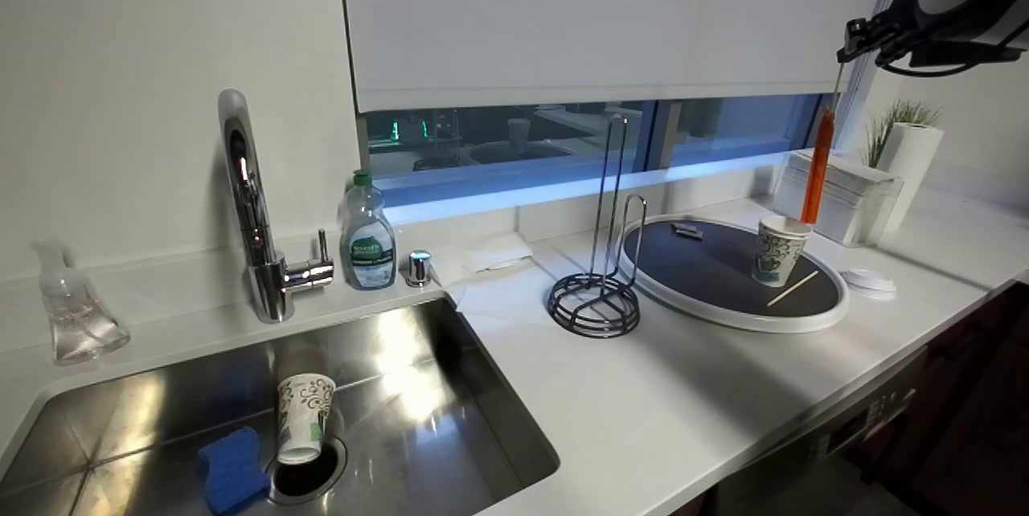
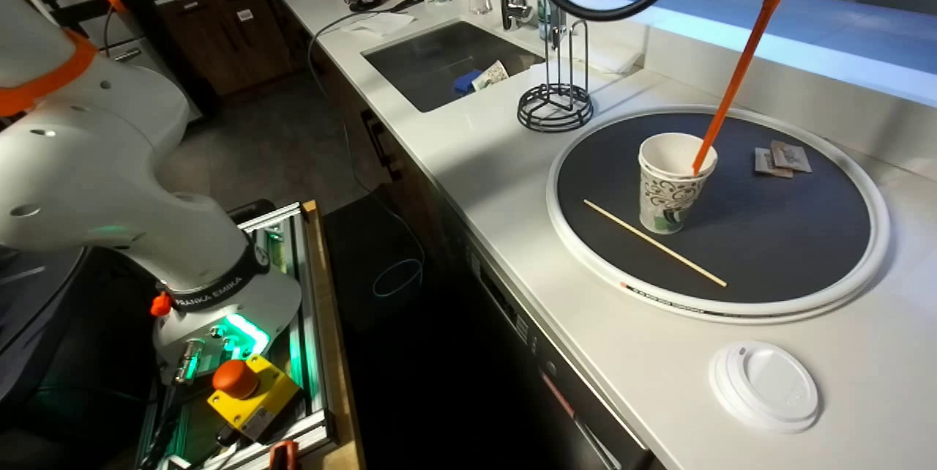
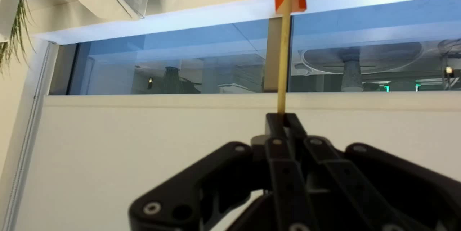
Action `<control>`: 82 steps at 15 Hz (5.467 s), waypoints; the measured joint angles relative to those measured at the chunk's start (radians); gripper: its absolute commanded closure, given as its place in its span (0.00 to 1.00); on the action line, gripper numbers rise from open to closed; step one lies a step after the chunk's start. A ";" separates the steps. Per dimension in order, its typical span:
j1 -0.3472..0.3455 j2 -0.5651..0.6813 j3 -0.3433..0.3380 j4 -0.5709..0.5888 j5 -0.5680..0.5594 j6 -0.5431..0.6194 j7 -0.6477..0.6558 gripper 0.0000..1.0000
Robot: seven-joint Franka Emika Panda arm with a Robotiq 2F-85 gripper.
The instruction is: Remove the stirrer from the orange packet and put it on the left side of the tray.
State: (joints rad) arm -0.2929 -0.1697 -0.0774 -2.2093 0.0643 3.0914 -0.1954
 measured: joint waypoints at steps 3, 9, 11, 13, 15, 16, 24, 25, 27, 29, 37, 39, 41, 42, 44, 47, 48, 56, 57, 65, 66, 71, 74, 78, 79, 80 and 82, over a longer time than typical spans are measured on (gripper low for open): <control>0.030 -0.015 -0.017 0.000 0.010 0.016 0.031 0.98; 0.076 -0.032 -0.021 0.001 0.053 0.027 0.053 0.98; 0.073 -0.032 -0.016 0.000 0.033 0.027 0.060 0.98; 0.082 -0.032 -0.024 -0.001 0.030 0.017 0.062 0.98; 0.090 -0.030 -0.032 -0.003 0.013 -0.023 0.064 0.98; 0.094 -0.026 -0.035 -0.004 0.008 -0.050 0.064 0.98; 0.099 -0.043 -0.043 0.007 0.004 -0.077 0.072 0.98; 0.101 -0.063 -0.045 0.008 0.004 -0.073 0.072 0.98; 0.101 -0.092 -0.048 0.009 -0.007 -0.071 0.079 0.98; 0.108 -0.109 -0.058 0.009 0.007 -0.064 0.079 0.98; 0.163 -0.111 -0.106 0.005 0.042 -0.129 0.026 0.98; 0.171 -0.110 -0.116 0.005 0.044 -0.148 0.019 0.98; 0.160 -0.108 -0.117 0.005 0.029 -0.141 0.032 0.98; 0.159 -0.108 -0.119 0.006 0.028 -0.141 0.032 0.98; 0.154 -0.107 -0.121 0.007 0.021 -0.134 0.040 0.98; 0.151 -0.107 -0.124 0.008 0.017 -0.139 0.038 0.98; 0.139 -0.106 -0.117 0.009 0.003 -0.127 0.051 0.98; 0.150 -0.107 -0.120 0.013 -0.003 -0.119 0.054 0.98; 0.147 -0.108 -0.118 0.013 0.000 -0.119 0.052 0.98; 0.152 -0.113 -0.119 0.014 -0.002 -0.121 0.081 0.98; 0.127 -0.111 -0.105 0.014 -0.020 -0.099 0.106 0.98; 0.159 -0.122 -0.124 0.023 0.028 -0.189 0.096 0.98; 0.143 -0.101 -0.121 0.023 0.013 -0.202 0.118 0.98; 0.143 -0.140 -0.118 0.032 0.013 -0.170 0.121 0.98; 0.143 -0.157 -0.117 0.034 0.013 -0.169 0.121 0.98; 0.143 -0.166 -0.116 0.035 0.013 -0.170 0.121 0.98; 0.142 -0.154 -0.117 0.032 0.013 -0.187 0.123 0.98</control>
State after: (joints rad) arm -0.1509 -0.3234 -0.1947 -2.1771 0.0770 2.9040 -0.0726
